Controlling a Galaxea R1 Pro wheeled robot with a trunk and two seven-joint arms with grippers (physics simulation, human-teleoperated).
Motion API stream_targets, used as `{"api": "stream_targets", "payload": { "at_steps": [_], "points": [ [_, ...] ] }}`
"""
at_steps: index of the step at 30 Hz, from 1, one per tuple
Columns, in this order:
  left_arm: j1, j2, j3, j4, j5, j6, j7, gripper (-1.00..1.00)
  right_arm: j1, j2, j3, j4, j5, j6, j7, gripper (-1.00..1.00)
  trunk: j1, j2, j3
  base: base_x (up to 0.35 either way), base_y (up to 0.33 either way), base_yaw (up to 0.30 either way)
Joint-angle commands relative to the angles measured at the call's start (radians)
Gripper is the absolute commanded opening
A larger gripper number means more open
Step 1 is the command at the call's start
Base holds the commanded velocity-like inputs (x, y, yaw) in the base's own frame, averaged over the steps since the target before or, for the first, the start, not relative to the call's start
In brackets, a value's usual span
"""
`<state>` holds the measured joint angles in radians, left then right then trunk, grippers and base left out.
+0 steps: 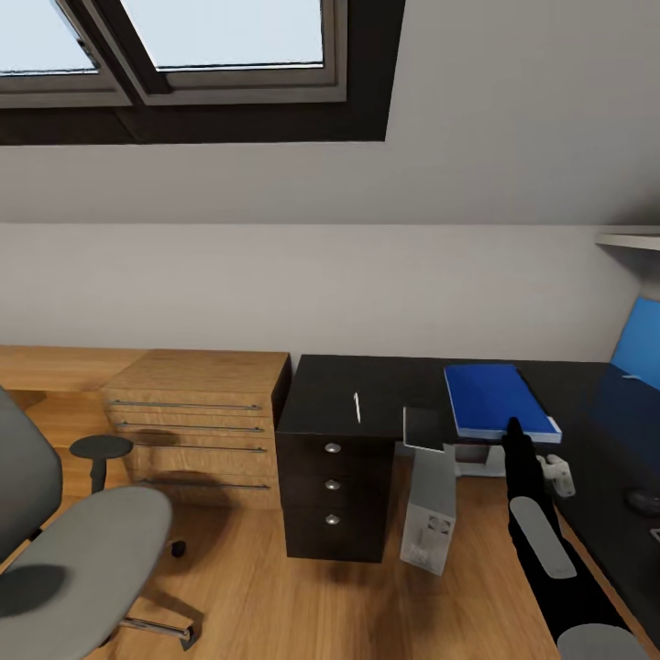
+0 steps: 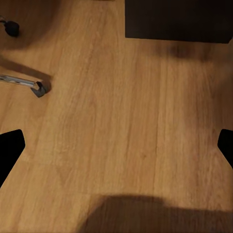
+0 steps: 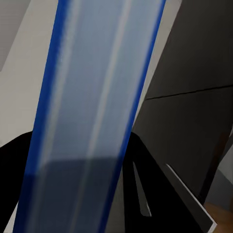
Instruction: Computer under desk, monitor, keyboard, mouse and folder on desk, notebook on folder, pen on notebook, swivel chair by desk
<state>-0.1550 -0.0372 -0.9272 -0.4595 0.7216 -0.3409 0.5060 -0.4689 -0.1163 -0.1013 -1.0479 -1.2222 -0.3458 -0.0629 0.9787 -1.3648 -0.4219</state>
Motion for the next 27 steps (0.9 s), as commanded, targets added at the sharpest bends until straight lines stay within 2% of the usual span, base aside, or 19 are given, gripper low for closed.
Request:
{"api": "stream_targets", "payload": {
  "at_steps": [1, 5, 6, 8, 14, 27],
  "points": [
    [-0.001, 0.0, -0.009, 0.0, 0.009, -0.006, 0.006, 1.0, 0.0, -0.001, 0.002, -0.002, -0.005, -0.004, -0.004, -1.0, 0.0, -0.001, -0.001, 0.0, 0.0, 0.0],
    [-0.001, 0.0, -0.009, 0.0, 0.008, -0.006, 0.005, 1.0, 0.0, 0.004, 0.004, 0.0, -0.006, -0.004, -0.003, -1.0, 0.0, -0.001, -0.001, 0.0, 0.0, 0.0],
    [-0.001, 0.001, -0.009, 0.0, 0.008, -0.006, 0.003, 1.0, 0.0, 0.032, 0.006, 0.028, -0.005, -0.005, -0.003, -1.0, 0.0, -0.001, -0.001, 0.236, 0.11, -0.212],
    [-0.001, 0.0, -0.015, 0.0, 0.009, -0.006, 0.003, 1.0, 0.0, 0.041, 0.004, 0.031, -0.004, -0.004, -0.003, -1.0, 0.0, -0.001, -0.001, 0.277, 0.115, -0.24],
    [-0.001, 0.0, -0.031, -0.001, 0.007, -0.008, 0.004, 1.0, 0.0, 0.044, 0.002, 0.032, -0.004, -0.005, -0.004, -1.0, 0.0, -0.001, -0.001, 0.226, 0.028, -0.259],
    [-0.001, 0.004, -0.022, 0.0, 0.009, -0.012, 0.011, 1.0, 0.0, 0.044, 0.002, 0.034, -0.002, -0.004, -0.005, -1.0, 0.0, -0.001, -0.001, 0.017, -0.004, -0.262]
  ]
}}
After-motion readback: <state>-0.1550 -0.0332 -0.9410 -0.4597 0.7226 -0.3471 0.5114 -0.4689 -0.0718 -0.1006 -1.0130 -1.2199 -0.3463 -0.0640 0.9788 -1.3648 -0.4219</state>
